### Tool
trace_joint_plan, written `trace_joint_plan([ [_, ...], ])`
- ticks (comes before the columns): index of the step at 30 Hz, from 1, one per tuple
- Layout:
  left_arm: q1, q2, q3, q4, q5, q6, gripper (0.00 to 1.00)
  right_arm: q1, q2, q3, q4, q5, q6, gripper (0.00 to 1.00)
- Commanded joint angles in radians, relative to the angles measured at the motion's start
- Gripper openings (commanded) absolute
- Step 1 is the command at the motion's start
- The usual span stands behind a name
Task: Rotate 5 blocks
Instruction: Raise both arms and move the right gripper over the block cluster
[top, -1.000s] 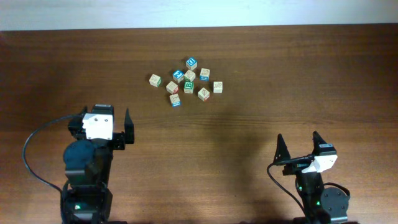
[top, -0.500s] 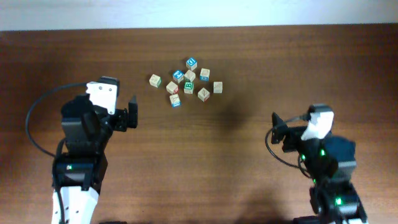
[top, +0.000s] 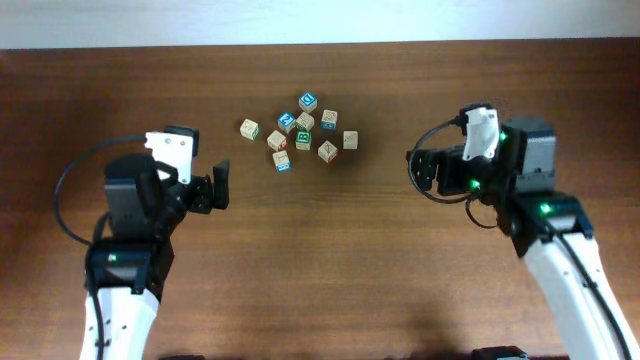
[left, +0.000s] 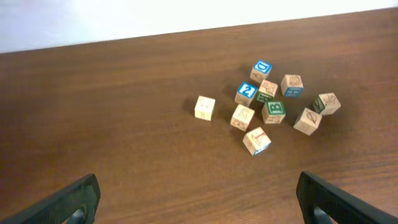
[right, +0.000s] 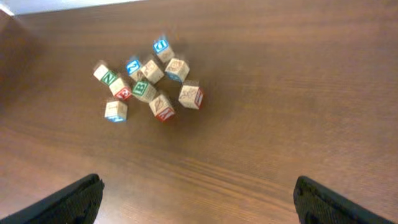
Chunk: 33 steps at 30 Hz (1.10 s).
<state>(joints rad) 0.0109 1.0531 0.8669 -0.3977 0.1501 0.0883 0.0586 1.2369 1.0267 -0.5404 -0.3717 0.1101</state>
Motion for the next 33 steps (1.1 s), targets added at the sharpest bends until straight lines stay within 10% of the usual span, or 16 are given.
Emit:
trace_joint_plan([
  [1, 0.005, 0.071, 0.123, -0.076, -0.019, -0.044, 0.99, -0.006, 0.1, 0.177, -0.114, -0.04, 0.006, 0.98],
  [9, 0.005, 0.376, 0.589, -0.556, -0.15, -0.224, 0.99, 0.101, 0.545, 0.793, -0.588, 0.051, 0.006, 0.98],
  [19, 0.005, 0.492, 0.618, -0.543, -0.147, -0.233, 0.99, 0.262, 0.783, 0.796, -0.288, 0.079, 0.066, 0.89],
  [33, 0.005, 0.492, 0.618, -0.557, -0.148, -0.234, 0.99, 0.269, 0.819, 0.796, -0.299, 0.279, 0.188, 0.88],
])
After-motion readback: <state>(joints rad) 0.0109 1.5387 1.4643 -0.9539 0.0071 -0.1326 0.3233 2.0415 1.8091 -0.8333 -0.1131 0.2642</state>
